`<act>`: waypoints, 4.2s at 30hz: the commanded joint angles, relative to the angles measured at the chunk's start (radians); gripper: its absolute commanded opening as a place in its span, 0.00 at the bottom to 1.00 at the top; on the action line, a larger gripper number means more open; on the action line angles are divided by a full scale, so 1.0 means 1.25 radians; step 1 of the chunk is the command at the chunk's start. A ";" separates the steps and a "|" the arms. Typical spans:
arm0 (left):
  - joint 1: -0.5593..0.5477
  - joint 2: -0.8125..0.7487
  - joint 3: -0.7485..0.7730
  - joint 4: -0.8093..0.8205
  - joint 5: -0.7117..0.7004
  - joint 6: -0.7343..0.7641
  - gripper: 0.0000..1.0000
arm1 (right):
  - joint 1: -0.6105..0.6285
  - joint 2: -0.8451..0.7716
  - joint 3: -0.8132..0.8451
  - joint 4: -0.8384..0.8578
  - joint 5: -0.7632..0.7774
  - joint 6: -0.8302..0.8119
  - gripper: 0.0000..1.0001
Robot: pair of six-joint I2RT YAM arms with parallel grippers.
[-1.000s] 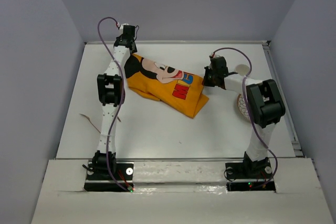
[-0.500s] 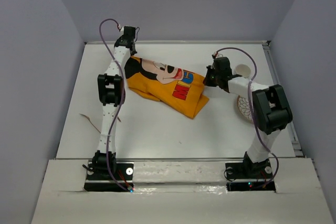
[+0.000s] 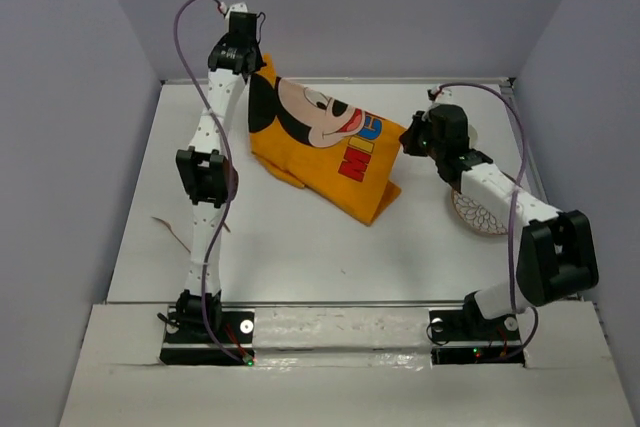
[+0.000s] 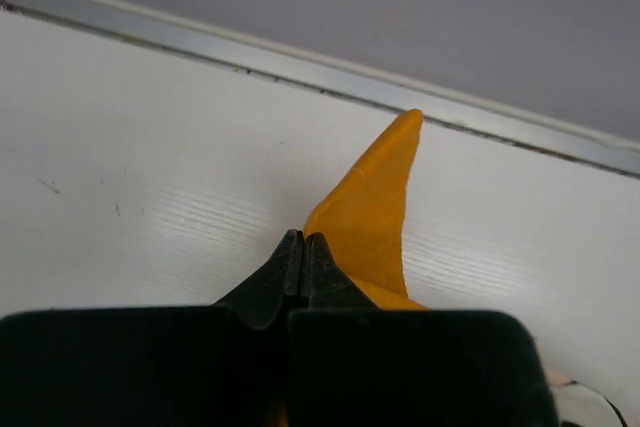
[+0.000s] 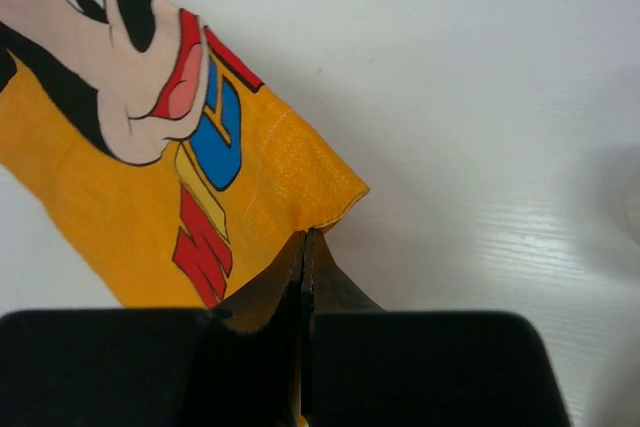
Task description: Set the dinner table for one person
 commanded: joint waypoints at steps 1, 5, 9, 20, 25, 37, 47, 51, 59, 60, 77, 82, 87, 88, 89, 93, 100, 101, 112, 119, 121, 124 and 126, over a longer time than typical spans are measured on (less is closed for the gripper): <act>-0.049 -0.215 0.073 0.010 0.011 -0.005 0.00 | -0.008 -0.140 -0.008 0.023 0.024 -0.005 0.00; -0.068 -0.329 0.062 0.011 0.026 -0.015 0.00 | -0.008 -0.247 0.013 -0.020 0.022 -0.015 0.00; -0.069 -0.442 0.008 0.016 0.042 -0.023 0.00 | -0.008 -0.315 0.046 -0.086 -0.034 -0.014 0.00; -0.069 -0.952 -0.644 0.229 0.078 -0.032 0.00 | -0.008 -0.403 0.064 -0.149 -0.142 -0.008 0.00; -0.069 -1.176 -1.040 0.462 0.068 -0.128 0.00 | -0.008 -0.448 0.085 -0.164 -0.140 -0.015 0.00; -0.004 -0.934 -1.045 0.699 0.077 -0.210 0.00 | -0.008 -0.171 0.266 -0.081 -0.079 -0.059 0.00; 0.067 -0.643 -0.458 0.511 0.159 -0.194 0.00 | -0.052 -0.008 0.684 -0.135 -0.034 -0.138 0.00; 0.067 -0.750 -0.600 0.598 0.167 -0.195 0.00 | -0.052 -0.064 0.615 -0.121 -0.042 -0.141 0.00; 0.068 -1.111 -1.451 0.989 0.198 -0.392 0.19 | -0.052 -0.215 0.048 0.076 -0.113 -0.010 0.00; 0.068 -1.132 -1.510 1.018 0.207 -0.411 0.21 | -0.052 -0.218 0.008 0.090 -0.118 0.001 0.00; 0.070 -1.427 -2.194 1.141 0.261 -0.530 0.11 | -0.052 -0.317 -0.384 -0.006 -0.008 0.146 0.00; 0.068 -1.559 -2.165 0.956 0.161 -0.471 0.27 | -0.052 -0.393 -0.374 -0.101 0.047 0.137 0.07; 0.048 -1.409 -2.038 0.925 0.062 -0.403 0.38 | -0.052 -0.530 -0.319 -0.195 0.047 0.091 0.75; 0.045 -1.379 -2.017 0.926 0.046 -0.387 0.39 | -0.052 -0.554 -0.309 -0.222 0.046 0.086 0.87; 0.042 -1.316 -1.985 0.936 0.024 -0.381 0.41 | -0.052 -0.587 -0.299 -0.231 0.030 0.075 0.89; 0.037 -1.167 -1.905 0.944 0.007 -0.351 0.51 | -0.052 -0.598 -0.273 -0.253 -0.048 0.071 0.91; 0.027 -0.965 -1.800 0.955 -0.017 -0.334 0.52 | -0.052 -0.552 -0.342 -0.147 -0.165 0.081 0.81; 0.027 -0.949 -1.794 0.958 -0.025 -0.336 0.52 | -0.052 -0.548 -0.344 -0.142 -0.178 0.075 0.81; 0.023 -0.803 -1.713 0.922 -0.051 -0.361 0.43 | -0.038 -0.545 -0.339 -0.119 -0.257 0.064 0.80; 0.021 -0.727 -1.643 0.881 -0.056 -0.366 0.26 | -0.030 -0.567 -0.326 -0.117 -0.270 0.068 0.80; 0.021 -0.721 -1.633 0.874 -0.060 -0.363 0.21 | -0.030 -0.570 -0.324 -0.114 -0.272 0.071 0.80; 0.021 -0.716 -1.627 0.871 -0.062 -0.365 0.00 | -0.030 -0.567 -0.324 -0.106 -0.281 0.075 0.80; 0.021 -0.733 -1.640 0.875 -0.052 -0.363 0.00 | -0.030 -0.560 -0.324 -0.103 -0.284 0.075 0.80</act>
